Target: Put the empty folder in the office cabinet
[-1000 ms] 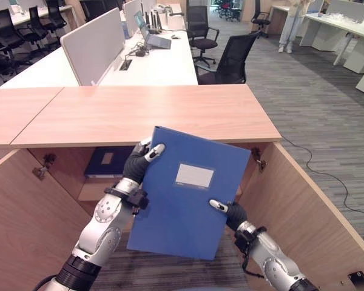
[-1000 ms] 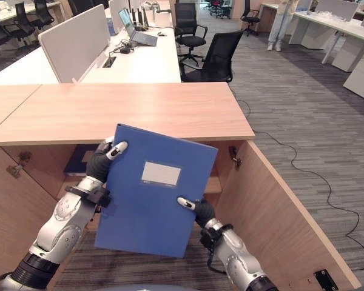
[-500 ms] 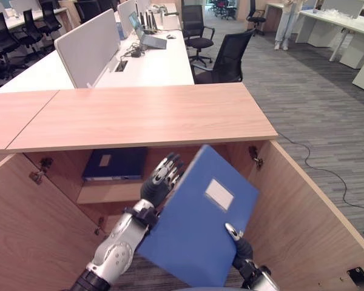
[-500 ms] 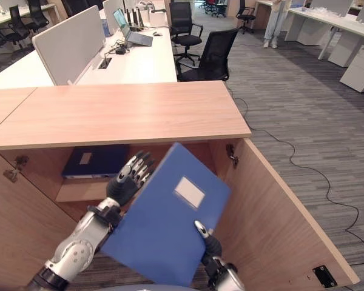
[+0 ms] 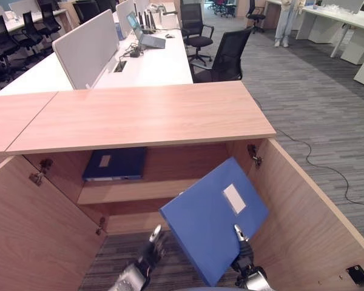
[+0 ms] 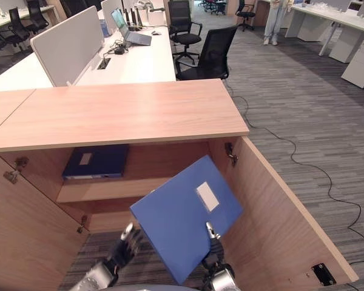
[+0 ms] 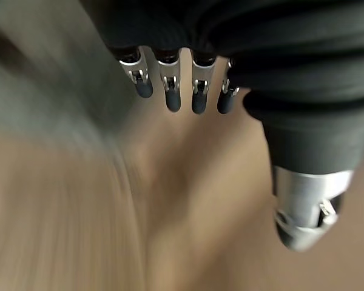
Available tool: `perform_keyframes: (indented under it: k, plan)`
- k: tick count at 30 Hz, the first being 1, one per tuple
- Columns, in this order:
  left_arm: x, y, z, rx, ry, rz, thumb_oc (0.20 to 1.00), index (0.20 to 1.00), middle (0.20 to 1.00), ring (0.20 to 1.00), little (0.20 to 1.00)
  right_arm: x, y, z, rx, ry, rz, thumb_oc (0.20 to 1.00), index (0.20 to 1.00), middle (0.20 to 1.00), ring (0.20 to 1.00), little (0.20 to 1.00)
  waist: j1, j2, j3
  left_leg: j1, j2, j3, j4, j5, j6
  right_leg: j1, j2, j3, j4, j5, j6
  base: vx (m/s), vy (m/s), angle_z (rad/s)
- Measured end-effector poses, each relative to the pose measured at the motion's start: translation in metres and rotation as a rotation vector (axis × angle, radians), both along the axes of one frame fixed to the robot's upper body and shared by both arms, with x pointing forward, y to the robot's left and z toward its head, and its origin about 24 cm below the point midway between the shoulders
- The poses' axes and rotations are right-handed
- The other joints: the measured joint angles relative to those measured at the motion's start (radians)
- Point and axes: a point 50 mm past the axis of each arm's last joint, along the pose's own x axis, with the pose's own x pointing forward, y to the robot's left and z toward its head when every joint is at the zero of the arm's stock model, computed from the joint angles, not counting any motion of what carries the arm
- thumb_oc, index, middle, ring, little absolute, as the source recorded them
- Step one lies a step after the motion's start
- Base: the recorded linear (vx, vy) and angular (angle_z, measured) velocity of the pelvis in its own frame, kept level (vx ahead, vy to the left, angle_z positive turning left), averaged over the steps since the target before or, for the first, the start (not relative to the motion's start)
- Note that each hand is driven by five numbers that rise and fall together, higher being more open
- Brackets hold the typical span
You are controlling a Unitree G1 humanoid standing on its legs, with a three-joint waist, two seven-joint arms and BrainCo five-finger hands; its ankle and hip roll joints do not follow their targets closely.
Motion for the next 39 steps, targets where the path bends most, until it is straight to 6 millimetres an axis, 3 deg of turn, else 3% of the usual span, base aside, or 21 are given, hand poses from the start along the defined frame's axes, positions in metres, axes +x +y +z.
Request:
perform_keyframes:
  k: [1, 5, 7, 9, 11, 12, 13, 14, 16, 19, 22, 24, 26, 27, 29, 30, 33, 34, 35, 37, 39]
  plan:
    - [-0.012, 0.013, -0.005, 0.071, 0.08, -0.039, 1.0, 1.0, 1.0, 1.0, 1.0, -0.004, 0.001, -0.007, -0.004, 0.052, 0.005, 0.2, 0.2, 0.2, 0.2, 0.2, 0.004, -0.007, -0.001, -0.002, 0.005, -0.003, 0.001, 0.002, -0.003, -0.001, 0.01, -0.002, 0.002, 0.0, -0.003, 0.06, -0.08, 0.05]
    - [-0.047, 0.037, -0.009, 0.142, 0.199, 0.001, 1.0, 1.0, 1.0, 1.0, 1.0, -0.013, -0.001, -0.012, -0.009, 0.096, 0.022, 0.2, 0.2, 0.2, 0.2, 0.2, 0.009, -0.008, 0.001, -0.001, 0.02, 0.009, 0.01, 0.001, -0.008, -0.001, 0.027, 0.012, 0.003, -0.006, -0.015, 0.0, -0.116, -0.09]
    - [-0.055, 0.047, -0.008, 0.151, 0.21, 0.068, 1.0, 1.0, 1.0, 1.0, 1.0, -0.009, -0.001, -0.01, -0.01, 0.083, 0.022, 0.2, 0.2, 0.2, 0.2, 0.2, 0.023, -0.03, 0.029, -0.058, 0.019, 0.007, 0.107, -0.009, -0.028, -0.013, 0.031, 0.017, 0.019, -0.014, -0.028, -0.06, -0.112, 0.16]
    - [-0.047, 0.053, -0.006, 0.159, 0.179, 0.118, 1.0, 1.0, 1.0, 1.0, 1.0, 0.002, -0.005, -0.007, -0.025, 0.058, 0.027, 0.2, 0.2, 0.2, 0.2, 0.2, 0.058, -0.059, 0.085, -0.139, 0.011, 0.007, 0.269, -0.01, -0.061, -0.029, 0.021, 0.012, 0.051, -0.029, -0.062, -0.03, -0.084, 0.23]
    - [-0.048, 0.059, -0.005, 0.163, 0.182, 0.155, 1.0, 1.0, 1.0, 1.0, 1.0, 0.011, -0.008, -0.003, -0.041, 0.031, 0.035, 0.2, 0.2, 0.2, 0.2, 0.2, 0.068, -0.066, 0.115, -0.2, 0.008, 0.004, 0.372, 0.016, -0.1, -0.036, 0.022, 0.017, 0.075, -0.04, -0.083, 0.02, -0.03, 0.34]
    - [-0.046, 0.058, -0.005, 0.157, 0.179, 0.176, 1.0, 1.0, 1.0, 1.0, 1.0, 0.016, -0.008, -0.001, -0.041, 0.017, 0.028, 0.2, 0.2, 0.2, 0.2, 0.2, 0.072, -0.072, 0.13, -0.236, 0.008, 0.013, 0.423, 0.031, -0.106, -0.041, 0.014, 0.009, 0.087, -0.04, -0.104, 0.11, 0.015, 0.27]
    - [-0.051, 0.057, -0.006, 0.152, 0.193, 0.185, 1.0, 1.0, 1.0, 1.0, 1.0, 0.018, -0.008, 0.0, -0.041, 0.01, 0.026, 0.2, 0.2, 0.2, 0.2, 0.2, 0.08, -0.072, 0.131, -0.255, 0.016, 0.047, 0.434, 0.01, -0.083, -0.049, 0.011, 0.0, 0.085, -0.037, -0.124, 0.1, 0.025, 0.15]
    - [-0.053, 0.057, -0.006, 0.15, 0.201, 0.186, 1.0, 1.0, 1.0, 1.0, 1.0, 0.019, -0.008, 0.0, -0.043, 0.008, 0.024, 0.2, 0.2, 0.2, 0.2, 0.2, 0.085, -0.076, 0.132, -0.26, 0.016, 0.064, 0.427, -0.005, -0.062, -0.045, 0.008, -0.007, 0.081, -0.035, -0.129, 0.19, 0.071, 0.11]
    - [-0.053, 0.055, -0.007, 0.145, 0.204, 0.183, 1.0, 1.0, 1.0, 1.0, 1.0, 0.022, -0.01, 0.001, -0.052, -0.001, 0.025, 0.2, 0.2, 0.2, 0.2, 0.2, 0.089, -0.071, 0.131, -0.26, 0.013, 0.088, 0.357, -0.011, -0.053, -0.066, 0.006, -0.01, 0.083, -0.037, -0.136, 0.16, 0.066, 0.16]
    - [-0.053, 0.052, -0.007, 0.138, 0.206, 0.173, 1.0, 1.0, 1.0, 1.0, 1.0, 0.028, -0.011, 0.004, -0.059, -0.018, 0.032, 0.2, 0.2, 0.2, 0.2, 0.2, 0.1, -0.051, 0.139, -0.221, 0.016, 0.089, 0.128, 0.003, -0.069, -0.064, 0.01, -0.007, 0.078, -0.036, -0.137, 0.18, 0.073, 0.14]
    - [-0.048, 0.049, -0.007, 0.132, 0.193, 0.169, 1.0, 1.0, 1.0, 1.0, 1.0, 0.032, -0.015, 0.006, -0.068, -0.032, 0.026, 0.2, 0.2, 0.2, 0.2, 0.2, 0.116, -0.037, 0.15, -0.227, 0.018, 0.091, 0.043, 0.015, -0.082, -0.05, 0.013, 0.002, 0.066, -0.036, -0.137, 0.29, 0.129, -0.08]
    - [-0.053, 0.047, -0.008, 0.126, 0.206, 0.175, 1.0, 1.0, 1.0, 1.0, 1.0, 0.034, -0.018, 0.008, -0.088, -0.039, 0.038, 0.2, 0.2, 0.2, 0.2, 0.2, 0.126, -0.011, 0.145, -0.202, 0.028, 0.098, 0.007, 0.017, -0.079, -0.012, 0.022, 0.022, 0.031, -0.038, -0.133, 0.24, 0.121, -0.35]
    - [-0.063, 0.043, -0.01, 0.125, 0.237, 0.162, 1.0, 1.0, 1.0, 1.0, 1.0, 0.031, -0.023, 0.008, -0.116, -0.045, 0.052, 0.2, 0.2, 0.2, 0.2, 0.2, 0.119, 0.026, 0.121, -0.184, 0.041, 0.105, 0.033, 0.013, -0.079, 0.026, 0.03, 0.042, 0.011, -0.051, -0.111, 0.32, 0.222, -0.44]
    - [-0.067, 0.042, -0.01, 0.125, 0.248, 0.155, 1.0, 1.0, 1.0, 1.0, 1.0, 0.029, -0.025, 0.008, -0.126, -0.046, 0.056, 0.2, 0.2, 0.2, 0.2, 0.2, 0.117, 0.031, 0.115, -0.17, 0.044, 0.115, 0.033, 0.014, -0.076, 0.04, 0.029, 0.048, 0.002, -0.058, -0.101, 0.4, 0.286, -0.48]
    - [-0.078, 0.043, -0.011, 0.132, 0.287, 0.167, 1.0, 1.0, 1.0, 1.0, 1.0, 0.026, -0.025, 0.007, -0.134, -0.043, 0.063, 0.2, 0.2, 0.2, 0.2, 0.2, 0.118, 0.037, 0.072, -0.135, 0.03, 0.161, 0.013, 0.052, -0.039, 0.045, 0.007, 0.081, 0.005, -0.084, -0.055, 0.21, 0.149, -0.53]
    - [-0.077, 0.049, -0.01, 0.155, 0.279, 0.163, 1.0, 1.0, 1.0, 1.0, 1.0, 0.026, -0.021, 0.009, -0.122, -0.056, 0.06, 0.2, 0.2, 0.2, 0.2, 0.2, 0.114, 0.018, 0.057, -0.114, 0.008, 0.191, 0.016, 0.065, 0.017, 0.055, -0.027, 0.078, 0.026, -0.108, -0.018, 0.17, 0.135, -0.36]
    - [-0.067, 0.061, -0.007, 0.192, 0.247, 0.15, 1.0, 1.0, 1.0, 1.0, 1.0, 0.024, -0.008, 0.012, -0.083, -0.079, 0.066, 0.2, 0.2, 0.2, 0.2, 0.2, 0.109, -0.03, 0.034, -0.086, -0.044, 0.206, 0.01, 0.048, 0.055, 0.058, -0.08, 0.076, 0.068, -0.146, 0.017, 0.21, 0.168, -0.08]
    - [-0.055, 0.063, -0.005, 0.203, 0.214, 0.134, 1.0, 1.0, 1.0, 1.0, 1.0, 0.028, -0.004, 0.014, -0.083, -0.094, 0.075, 0.2, 0.2, 0.2, 0.2, 0.2, 0.11, -0.047, 0.026, -0.073, -0.07, 0.21, 0.01, 0.026, 0.066, 0.056, -0.102, 0.076, 0.088, -0.16, 0.036, 0.34, 0.338, -0.08]
    - [-0.05, 0.063, -0.005, 0.205, 0.204, 0.123, 1.0, 1.0, 1.0, 1.0, 1.0, 0.03, -0.005, 0.016, -0.087, -0.105, 0.076, 0.2, 0.2, 0.2, 0.2, 0.2, 0.118, -0.045, 0.025, -0.063, -0.073, 0.21, 0.009, 0.01, 0.077, 0.049, -0.106, 0.077, 0.119, -0.172, 0.043, 0.25, 0.266, -0.05]
    - [-0.047, 0.061, -0.005, 0.215, 0.191, 0.08, 1.0, 1.0, 1.0, 1.0, 1.0, 0.032, -0.003, 0.022, -0.071, -0.144, 0.057, 0.2, 0.2, 0.2, 0.2, 0.2, 0.116, -0.037, 0.026, -0.032, -0.085, 0.21, 0.013, 0.007, 0.086, 0.001, -0.133, 0.062, 0.3, -0.25, 0.068, 0.01, 0.144, 0.0]
    - [-0.041, 0.062, -0.004, 0.224, 0.175, 0.065, 1.0, 1.0, 1.0, 1.0, 1.0, 0.035, -0.002, 0.025, -0.072, -0.163, 0.055, 0.2, 0.2, 0.2, 0.2, 0.2, 0.109, -0.038, 0.022, -0.039, -0.096, 0.205, 0.034, -0.023, 0.099, -0.078, -0.132, 0.077, 0.443, -0.268, 0.079, -0.07, 0.177, 0.02]
